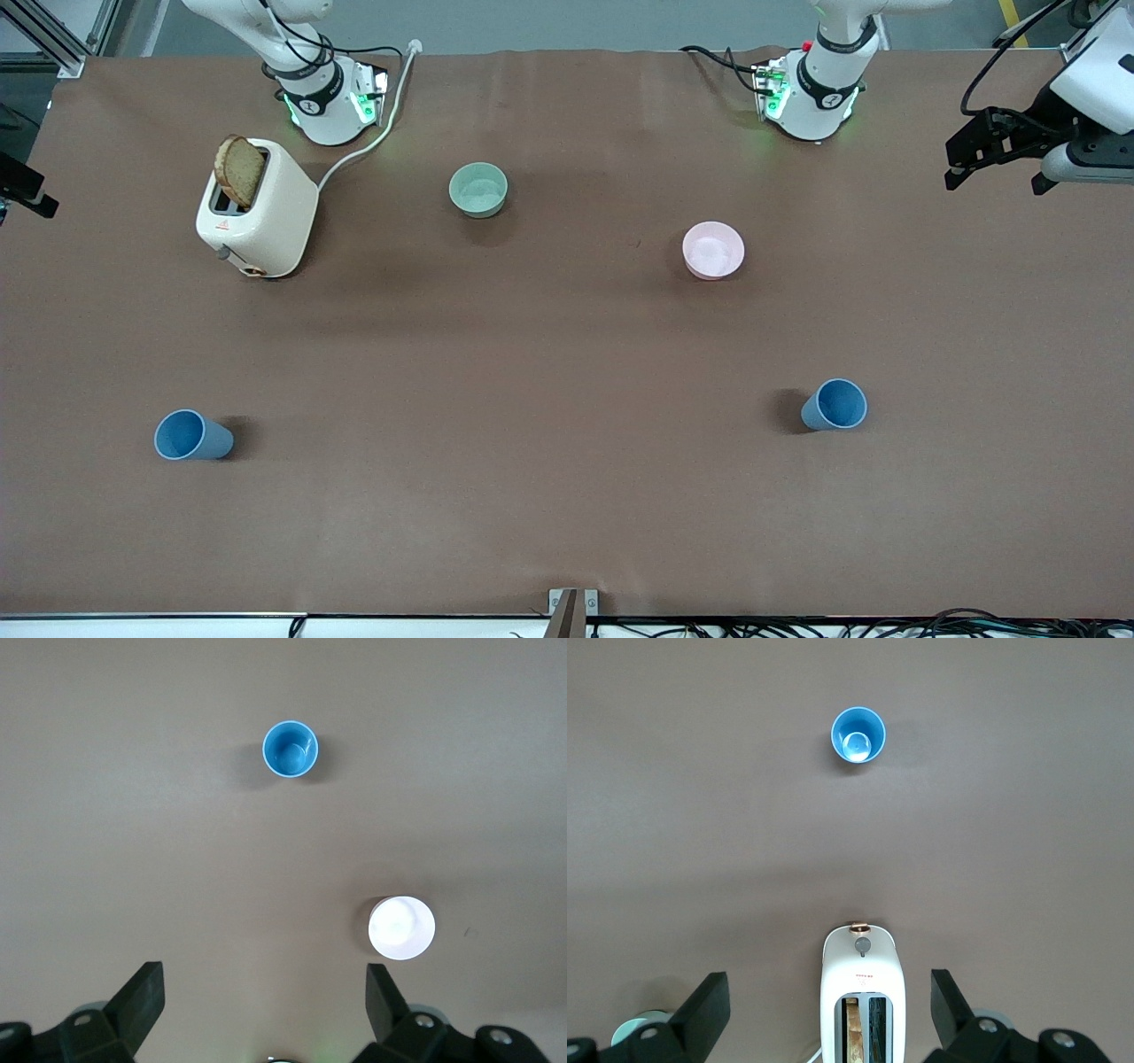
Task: Stack blue cups with both arms
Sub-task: 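Reach the left gripper down toward the blue cup on its side, then grasp one blue cup with the left gripper while the right gripper grasps another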
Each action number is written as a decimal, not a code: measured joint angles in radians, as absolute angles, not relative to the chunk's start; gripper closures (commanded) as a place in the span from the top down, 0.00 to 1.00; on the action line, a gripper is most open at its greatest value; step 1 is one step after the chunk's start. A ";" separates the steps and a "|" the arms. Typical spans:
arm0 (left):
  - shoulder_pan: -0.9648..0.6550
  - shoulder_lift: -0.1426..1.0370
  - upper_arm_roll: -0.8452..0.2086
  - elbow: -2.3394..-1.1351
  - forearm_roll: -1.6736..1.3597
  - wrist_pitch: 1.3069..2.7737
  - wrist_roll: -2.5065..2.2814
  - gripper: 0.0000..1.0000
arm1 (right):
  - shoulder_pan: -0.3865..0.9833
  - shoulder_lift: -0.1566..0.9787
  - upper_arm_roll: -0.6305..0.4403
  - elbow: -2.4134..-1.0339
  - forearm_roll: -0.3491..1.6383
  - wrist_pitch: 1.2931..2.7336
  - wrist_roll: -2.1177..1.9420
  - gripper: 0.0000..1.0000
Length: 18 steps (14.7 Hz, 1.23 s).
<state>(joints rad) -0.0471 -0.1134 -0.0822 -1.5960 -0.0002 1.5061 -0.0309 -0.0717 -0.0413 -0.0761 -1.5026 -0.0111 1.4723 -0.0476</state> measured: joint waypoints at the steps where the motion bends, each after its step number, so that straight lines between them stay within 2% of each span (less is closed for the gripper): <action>1: -0.047 -0.107 -0.082 -1.591 0.000 1.506 -0.031 1.00 | -0.072 -0.041 -0.076 -1.503 -0.011 1.472 -0.048 1.00; 6: -0.028 -0.009 -0.078 -1.510 0.022 1.508 -0.030 1.00 | -0.072 -0.041 -0.075 -1.504 -0.011 1.472 -0.048 1.00; 9: -0.010 0.100 -0.076 -1.500 0.028 1.600 -0.028 1.00 | -0.072 -0.039 -0.074 -1.505 -0.011 1.475 -0.048 1.00; 11: 0.014 0.165 -0.076 -1.572 0.034 1.755 0.007 1.00 | -0.072 -0.025 -0.074 -1.509 -0.011 1.496 -0.048 1.00; 14: 0.060 0.238 -0.076 -1.780 0.036 2.093 0.042 1.00 | -0.072 0.029 -0.080 -1.532 -0.011 1.586 -0.048 1.00; 16: 0.080 0.288 -0.078 -1.849 0.032 2.193 0.050 1.00 | -0.072 0.079 -0.098 -1.558 -0.011 1.661 -0.048 1.00; 18: 0.072 0.328 -0.089 -1.855 0.009 2.233 0.050 0.99 | -0.072 0.138 -0.130 -1.576 -0.010 1.740 -0.063 1.00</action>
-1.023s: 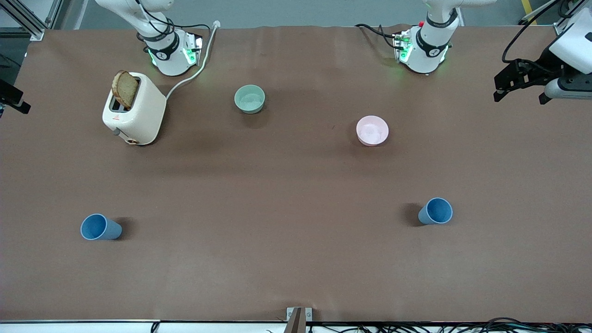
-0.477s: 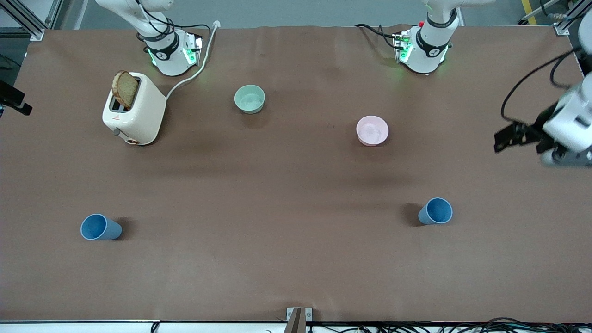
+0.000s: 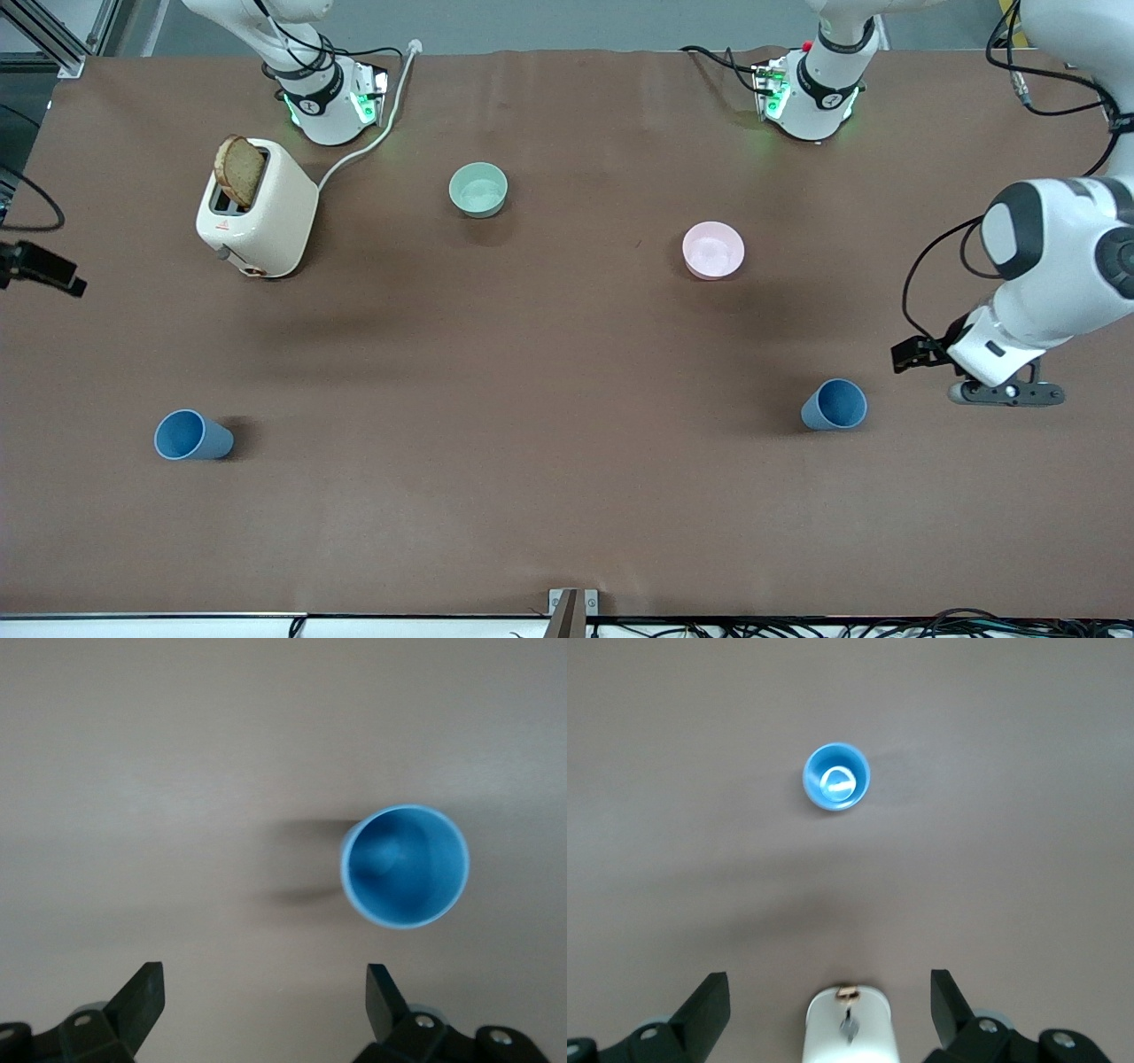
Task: Stack blue cups with both arms
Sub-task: 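Grasp one blue cup with the left gripper while the right gripper grasps another, then set the cup mid-table with the left gripper while the right gripper lifts another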
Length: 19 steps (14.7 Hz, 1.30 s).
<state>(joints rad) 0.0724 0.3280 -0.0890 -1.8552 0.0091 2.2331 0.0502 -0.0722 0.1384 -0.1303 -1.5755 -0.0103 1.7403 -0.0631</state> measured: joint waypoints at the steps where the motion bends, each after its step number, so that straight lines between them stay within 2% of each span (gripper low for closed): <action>1: 0.061 0.348 -0.097 -1.853 0.001 2.262 0.045 0.97 | -0.073 0.173 -0.147 -1.581 -0.004 1.778 -0.073 1.00; 4: 0.023 0.421 -0.104 -1.848 -0.001 2.349 0.006 0.83 | -0.080 0.292 -0.171 -1.587 0.038 1.886 -0.128 1.00; 7: 0.024 0.492 -0.104 -1.842 -0.001 2.408 0.003 0.64 | -0.086 0.436 -0.172 -1.589 0.055 2.045 -0.222 0.99; 8: 0.027 0.508 -0.104 -1.838 -0.001 2.417 0.003 0.54 | -0.086 0.476 -0.172 -1.588 0.070 2.070 -0.237 0.99; 11: 0.030 0.528 -0.103 -1.832 -0.001 2.424 0.002 0.08 | -0.086 0.568 -0.176 -1.572 0.147 2.100 -0.356 0.97; 12: 0.029 0.529 -0.103 -1.832 -0.001 2.424 -0.005 0.01 | -0.086 0.598 -0.187 -1.552 0.165 2.104 -0.406 0.95; 15: 0.020 0.529 -0.104 -1.830 -0.001 2.424 -0.053 0.00 | -0.089 0.643 -0.213 -1.502 0.184 2.104 -0.489 0.82; 16: 0.015 0.529 -0.105 -1.828 -0.001 2.423 -0.069 0.00 | -0.089 0.652 -0.215 -1.491 0.186 2.104 -0.495 0.72; 17: 0.011 0.527 -0.106 -1.824 -0.001 2.423 -0.083 0.00 | -0.089 0.665 -0.214 -1.477 0.187 2.103 -0.499 0.68; 19: -0.002 0.513 -0.118 -1.808 -0.001 2.401 -0.118 0.00 | -0.086 0.702 -0.212 -1.436 0.190 2.103 -0.501 0.68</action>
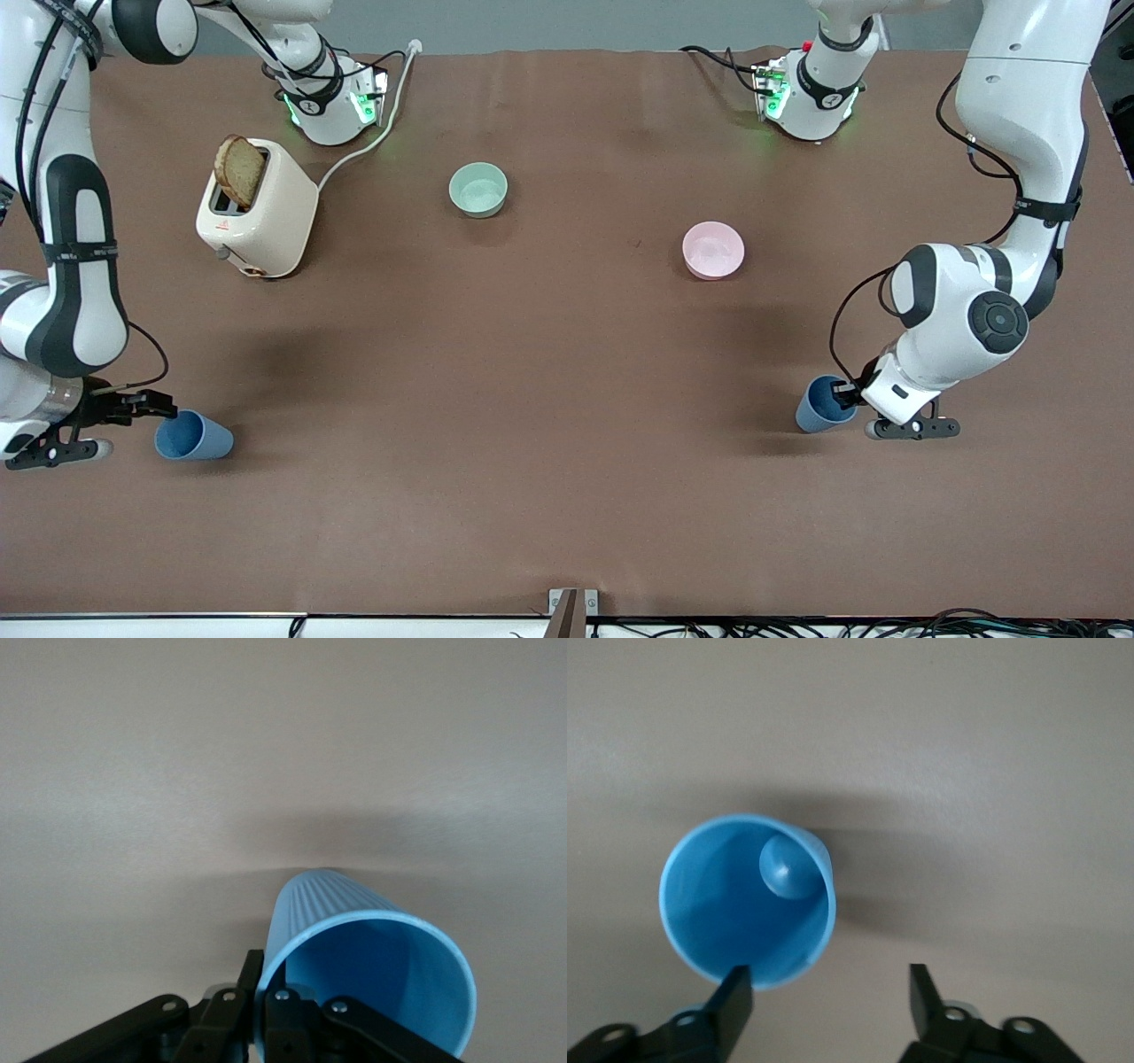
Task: Stack blue cups with both arms
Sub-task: 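Set the cup mid-table with the left gripper while the right gripper lifts another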
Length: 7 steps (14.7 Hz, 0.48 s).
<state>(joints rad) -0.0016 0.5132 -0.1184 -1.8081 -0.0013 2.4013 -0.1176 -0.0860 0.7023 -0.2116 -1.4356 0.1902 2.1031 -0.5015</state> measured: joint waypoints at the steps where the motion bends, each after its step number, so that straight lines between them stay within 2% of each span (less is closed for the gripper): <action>1: -0.015 0.498 -0.135 -1.792 -0.001 2.365 -0.155 0.00 | -0.083 0.728 -0.209 -1.405 0.191 2.102 -0.502 0.66; 3: -0.062 0.466 -0.181 -1.738 -0.001 2.250 -0.274 0.00 | -0.080 0.770 -0.207 -1.351 0.192 2.091 -0.518 0.52; 4: -0.098 0.453 -0.206 -1.711 -0.001 2.199 -0.365 0.00 | -0.080 0.782 -0.207 -1.337 0.192 2.087 -0.527 0.33; 5: -0.145 0.446 -0.225 -1.694 -0.001 2.172 -0.458 0.00 | -0.080 0.788 -0.208 -1.327 0.193 2.084 -0.532 0.18; 7: -0.271 0.451 -0.236 -1.685 -0.001 2.160 -0.641 0.00 | -0.080 0.792 -0.208 -1.320 0.215 2.080 -0.538 0.04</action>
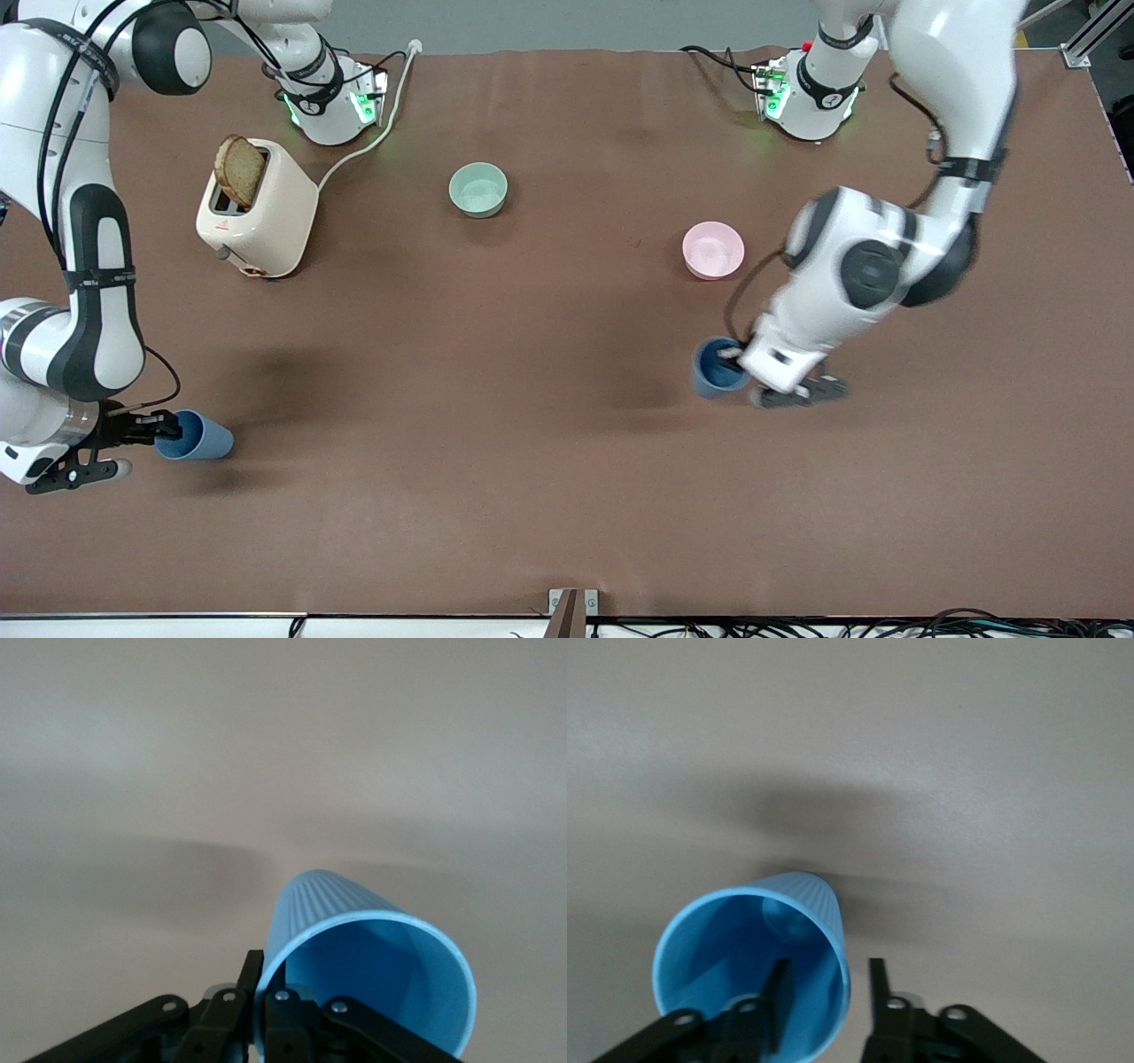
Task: Stack blue cups with both arms
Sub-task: 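Set the cup mid-table with the left gripper while the right gripper lifts another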
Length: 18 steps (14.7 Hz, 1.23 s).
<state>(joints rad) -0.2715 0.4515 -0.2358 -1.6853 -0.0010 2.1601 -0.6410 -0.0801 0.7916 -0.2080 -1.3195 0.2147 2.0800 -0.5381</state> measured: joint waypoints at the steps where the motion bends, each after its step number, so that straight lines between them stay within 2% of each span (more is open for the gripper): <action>1: -0.334 0.465 -0.235 -1.684 -0.001 2.161 -0.725 0.00 | -0.080 0.792 -0.208 -1.317 0.230 2.079 -0.541 0.03; 4: -0.464 0.524 -0.234 -1.677 0.016 2.210 -0.931 0.00 | -0.077 0.792 -0.208 -1.311 0.247 2.071 -0.541 0.03; 7: -0.527 0.586 -0.233 -1.675 0.019 2.283 -1.036 0.03 | -0.071 0.780 -0.208 -1.291 0.251 2.016 -0.541 0.02; 9: -0.543 0.619 -0.233 -1.672 0.019 2.315 -1.057 0.14 | -0.062 0.734 -0.208 -1.272 0.253 1.932 -0.490 0.01; 10: -0.546 0.630 -0.232 -1.670 0.019 2.324 -1.058 0.31 | -0.055 0.697 -0.205 -1.264 0.253 1.879 -0.434 0.01; 11: -0.546 0.638 -0.232 -1.665 0.019 2.327 -1.058 0.72 | -0.045 0.651 -0.195 -1.259 0.253 1.830 -0.370 0.01; 12: -0.546 0.643 -0.231 -1.657 0.019 2.328 -1.058 1.00 | -0.030 0.600 -0.180 -1.255 0.253 1.780 -0.295 0.01; 16: -0.526 0.629 -0.213 -1.578 0.022 2.300 -1.058 1.00 | 0.058 0.425 -0.107 -1.255 0.252 1.641 0.077 0.01; 18: -0.470 0.585 -0.207 -1.497 0.051 2.172 -1.053 1.00 | 0.101 0.377 -0.044 -1.257 0.252 1.615 0.256 0.01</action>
